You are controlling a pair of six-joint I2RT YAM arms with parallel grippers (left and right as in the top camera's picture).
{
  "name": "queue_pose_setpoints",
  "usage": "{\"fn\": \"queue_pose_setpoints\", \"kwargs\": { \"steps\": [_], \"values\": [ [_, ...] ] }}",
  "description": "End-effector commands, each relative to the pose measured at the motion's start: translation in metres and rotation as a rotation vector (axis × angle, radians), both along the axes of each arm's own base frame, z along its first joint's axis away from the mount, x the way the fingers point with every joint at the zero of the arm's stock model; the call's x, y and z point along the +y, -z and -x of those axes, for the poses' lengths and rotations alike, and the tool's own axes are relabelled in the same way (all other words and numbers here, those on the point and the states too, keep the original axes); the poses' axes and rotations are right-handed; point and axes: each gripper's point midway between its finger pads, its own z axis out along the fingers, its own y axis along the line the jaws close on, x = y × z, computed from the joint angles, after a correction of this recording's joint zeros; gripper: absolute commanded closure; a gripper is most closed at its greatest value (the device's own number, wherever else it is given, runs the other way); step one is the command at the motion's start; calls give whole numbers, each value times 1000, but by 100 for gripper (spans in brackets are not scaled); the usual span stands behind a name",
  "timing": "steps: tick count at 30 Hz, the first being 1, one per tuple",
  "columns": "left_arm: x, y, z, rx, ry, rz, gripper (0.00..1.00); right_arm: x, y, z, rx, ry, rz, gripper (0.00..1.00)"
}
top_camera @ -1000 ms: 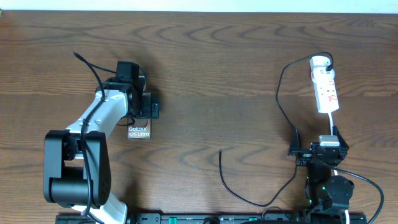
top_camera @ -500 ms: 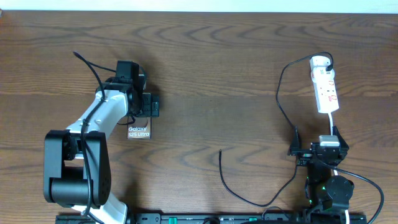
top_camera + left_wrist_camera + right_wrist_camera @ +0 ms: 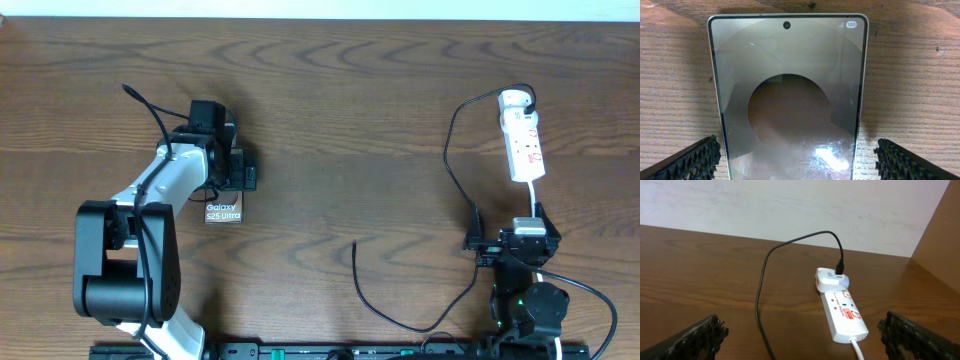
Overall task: Plug charger to phone and switch on socket
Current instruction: 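Lower the left gripper onto the phone and close on its sides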
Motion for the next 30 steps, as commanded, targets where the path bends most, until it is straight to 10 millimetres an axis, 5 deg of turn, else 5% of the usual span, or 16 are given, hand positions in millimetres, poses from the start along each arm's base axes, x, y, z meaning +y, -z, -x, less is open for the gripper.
{"fn": "queue_pose_setpoints", "kwargs": {
  "steps": [1,30],
  "values": [
    [3,5,4,15,17,-18,2,0,1,0,2,-1,9,1],
    [10,15,12,60,10,-61,2,0,1,0,2,-1,9,1]
  ]
}}
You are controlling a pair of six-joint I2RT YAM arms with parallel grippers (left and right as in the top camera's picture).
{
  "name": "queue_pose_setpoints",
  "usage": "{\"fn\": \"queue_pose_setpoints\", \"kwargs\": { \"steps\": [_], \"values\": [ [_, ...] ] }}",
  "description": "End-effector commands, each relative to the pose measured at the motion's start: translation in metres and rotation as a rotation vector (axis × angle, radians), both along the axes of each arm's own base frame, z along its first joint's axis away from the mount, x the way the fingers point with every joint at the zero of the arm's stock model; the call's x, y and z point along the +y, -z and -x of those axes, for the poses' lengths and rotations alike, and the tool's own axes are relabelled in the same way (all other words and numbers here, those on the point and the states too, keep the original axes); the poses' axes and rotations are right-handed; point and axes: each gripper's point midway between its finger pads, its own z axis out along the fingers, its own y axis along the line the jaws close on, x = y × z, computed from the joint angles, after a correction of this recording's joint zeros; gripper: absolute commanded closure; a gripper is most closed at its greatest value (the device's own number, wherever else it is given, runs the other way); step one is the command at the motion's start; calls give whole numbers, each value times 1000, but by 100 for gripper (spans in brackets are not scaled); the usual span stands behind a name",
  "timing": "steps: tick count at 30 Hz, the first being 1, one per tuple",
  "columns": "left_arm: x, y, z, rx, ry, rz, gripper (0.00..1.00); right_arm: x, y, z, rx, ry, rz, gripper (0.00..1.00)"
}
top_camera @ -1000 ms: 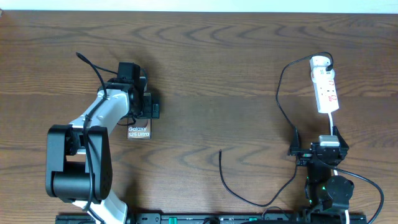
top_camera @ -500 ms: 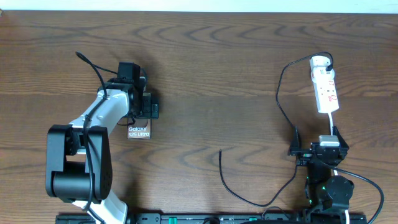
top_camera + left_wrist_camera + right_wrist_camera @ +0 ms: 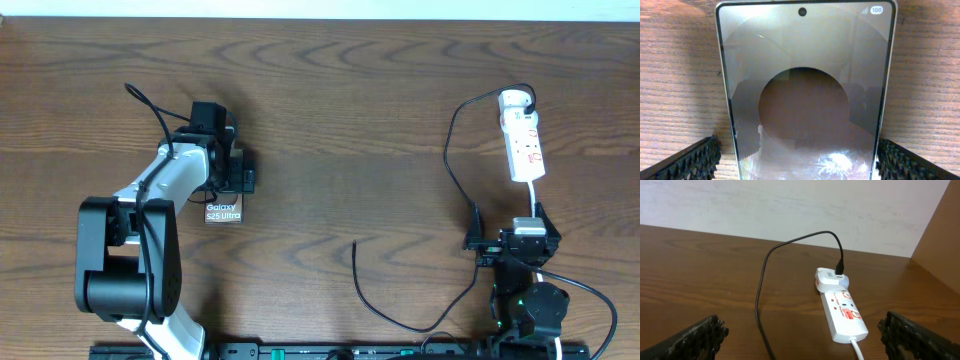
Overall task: Plug charger to phone and switch on socket
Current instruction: 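Lower the left gripper onto the phone and close on its sides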
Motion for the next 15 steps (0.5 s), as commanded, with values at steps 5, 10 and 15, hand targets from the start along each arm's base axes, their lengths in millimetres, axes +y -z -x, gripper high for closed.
{"fn": "queue_pose_setpoints", "kwargs": {
  "steps": [5,10,15],
  "values": [
    [3,9,10,42,3,-15,2,0,0,0,1,-1,8,1],
    [-5,11,11,52,11,26,2,0,1,0,2,-1,8,1],
    [-4,11,12,57,11,26,2,0,1,0,2,-1,8,1]
  ]
}}
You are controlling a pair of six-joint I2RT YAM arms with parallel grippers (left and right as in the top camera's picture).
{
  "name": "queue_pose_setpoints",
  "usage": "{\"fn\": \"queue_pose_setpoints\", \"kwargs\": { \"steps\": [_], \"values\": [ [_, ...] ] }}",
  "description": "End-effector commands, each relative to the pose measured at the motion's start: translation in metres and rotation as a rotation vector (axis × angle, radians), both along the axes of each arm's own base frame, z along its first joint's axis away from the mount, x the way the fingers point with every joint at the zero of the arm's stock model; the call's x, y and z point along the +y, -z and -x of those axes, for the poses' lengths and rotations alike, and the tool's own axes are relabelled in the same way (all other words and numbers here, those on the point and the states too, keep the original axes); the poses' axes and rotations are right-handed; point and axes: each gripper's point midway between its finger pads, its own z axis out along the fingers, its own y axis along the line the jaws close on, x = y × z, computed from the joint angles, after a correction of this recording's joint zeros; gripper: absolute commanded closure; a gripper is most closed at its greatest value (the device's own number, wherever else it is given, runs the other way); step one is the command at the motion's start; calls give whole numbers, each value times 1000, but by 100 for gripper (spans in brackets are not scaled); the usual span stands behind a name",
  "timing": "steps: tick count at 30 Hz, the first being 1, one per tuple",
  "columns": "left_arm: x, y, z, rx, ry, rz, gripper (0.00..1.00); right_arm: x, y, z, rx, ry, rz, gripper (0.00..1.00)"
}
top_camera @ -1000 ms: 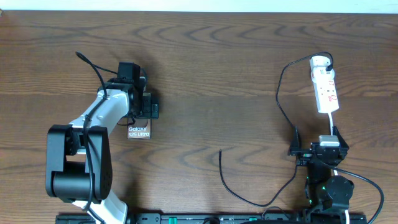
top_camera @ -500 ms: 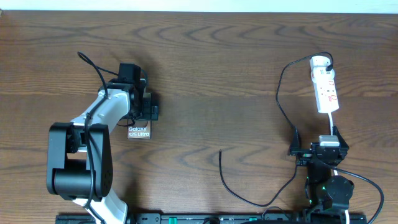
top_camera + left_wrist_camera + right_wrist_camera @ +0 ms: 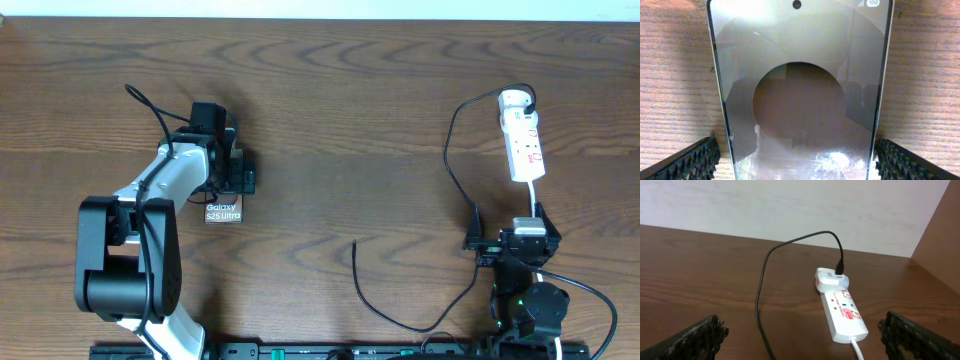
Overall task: Plug charger to phone and switch on socket
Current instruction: 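Lower the left gripper onto the phone and close on its sides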
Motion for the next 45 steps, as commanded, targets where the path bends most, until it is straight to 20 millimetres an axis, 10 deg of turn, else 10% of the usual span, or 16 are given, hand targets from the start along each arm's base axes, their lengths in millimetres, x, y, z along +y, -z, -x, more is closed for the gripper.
{"fn": "queue_pose_setpoints", "kwargs": {
  "steps": [1,45],
  "values": [
    [-1,10,9,44,7,7,2,0,1,0,2,-1,8,1],
    [-1,16,16,77,7,4,2,0,0,0,1,-1,8,1]
  ]
}}
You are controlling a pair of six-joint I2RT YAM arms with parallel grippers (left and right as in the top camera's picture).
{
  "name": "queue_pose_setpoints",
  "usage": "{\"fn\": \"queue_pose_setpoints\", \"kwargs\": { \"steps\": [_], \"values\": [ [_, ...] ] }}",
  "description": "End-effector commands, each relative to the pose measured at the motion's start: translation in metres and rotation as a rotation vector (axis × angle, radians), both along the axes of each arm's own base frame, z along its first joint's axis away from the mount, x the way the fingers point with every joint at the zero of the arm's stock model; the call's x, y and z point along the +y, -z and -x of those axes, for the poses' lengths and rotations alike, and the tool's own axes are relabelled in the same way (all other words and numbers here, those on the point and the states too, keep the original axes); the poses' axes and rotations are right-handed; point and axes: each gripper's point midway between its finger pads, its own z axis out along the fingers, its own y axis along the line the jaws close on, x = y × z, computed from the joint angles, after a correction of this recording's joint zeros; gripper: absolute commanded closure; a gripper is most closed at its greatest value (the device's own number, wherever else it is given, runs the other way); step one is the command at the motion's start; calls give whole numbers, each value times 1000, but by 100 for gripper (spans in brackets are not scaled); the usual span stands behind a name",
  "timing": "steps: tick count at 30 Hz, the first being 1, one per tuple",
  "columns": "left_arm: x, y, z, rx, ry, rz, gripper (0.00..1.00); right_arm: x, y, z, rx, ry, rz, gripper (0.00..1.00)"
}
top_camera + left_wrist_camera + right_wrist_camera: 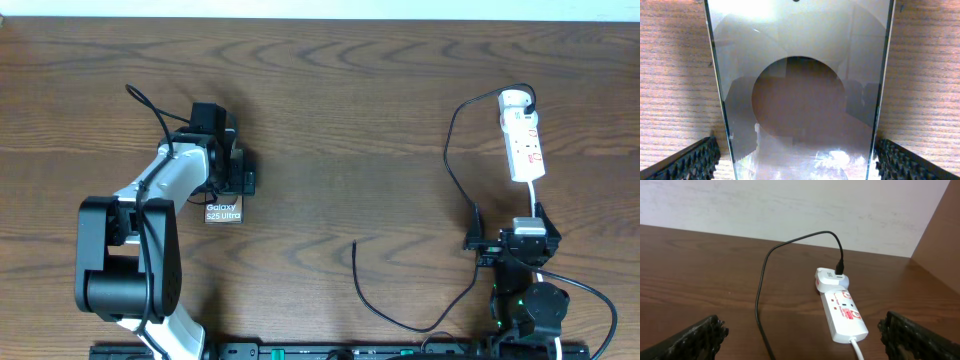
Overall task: Plug charger to phone and switch on socket
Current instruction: 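Lower the left gripper onto the phone and close on its sides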
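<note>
The phone (800,85) lies flat on the table, its glass screen filling the left wrist view; in the overhead view only its labelled lower end (223,212) shows under the arm. My left gripper (797,165) is open with a finger (690,160) on each side of the phone's edges. A white power strip (523,148) with a white charger (829,278) plugged in sits at the far right. Its black cable (390,305) runs down and left, the loose end (355,243) lying mid-table. My right gripper (800,340) stands open and empty near the front edge, facing the strip.
A white wall (790,205) rises behind the table's far edge. The power strip's own white cord (858,349) runs toward my right arm's base (528,300). Bare wood table (350,120) lies between the two arms.
My left gripper sits slightly further along the phone: the front camera dot has slid to the top edge of the wrist view. The right arm and cable are unchanged.
At first my open left gripper hung over the phone with its whole top edge in view. By each later moment the phone filled more of the view and its top moved out of frame. The right gripper stayed open and still throughout.
</note>
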Motion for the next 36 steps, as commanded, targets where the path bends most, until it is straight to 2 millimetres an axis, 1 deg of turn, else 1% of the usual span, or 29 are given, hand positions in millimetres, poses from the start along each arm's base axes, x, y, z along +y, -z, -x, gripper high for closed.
{"fn": "queue_pose_setpoints", "kwargs": {
  "steps": [1,11,18,21,26,29,36],
  "values": [
    [-1,16,13,65,7,4,2,0,1,0,2,-1,8,1],
    [-1,16,13,65,7,4,1,0,0,0,1,-1,8,1],
    [-1,16,13,65,7,4,2,0,1,0,2,-1,8,1],
    [-1,16,13,65,7,4,7,0,1,0,2,-1,8,1],
    [-1,16,13,65,7,4,10,0,1,0,2,-1,8,1],
    [-1,16,13,65,7,4,15,0,1,0,2,-1,8,1],
    [-1,16,13,65,7,4,15,0,1,0,2,-1,7,1]
  ]
}}
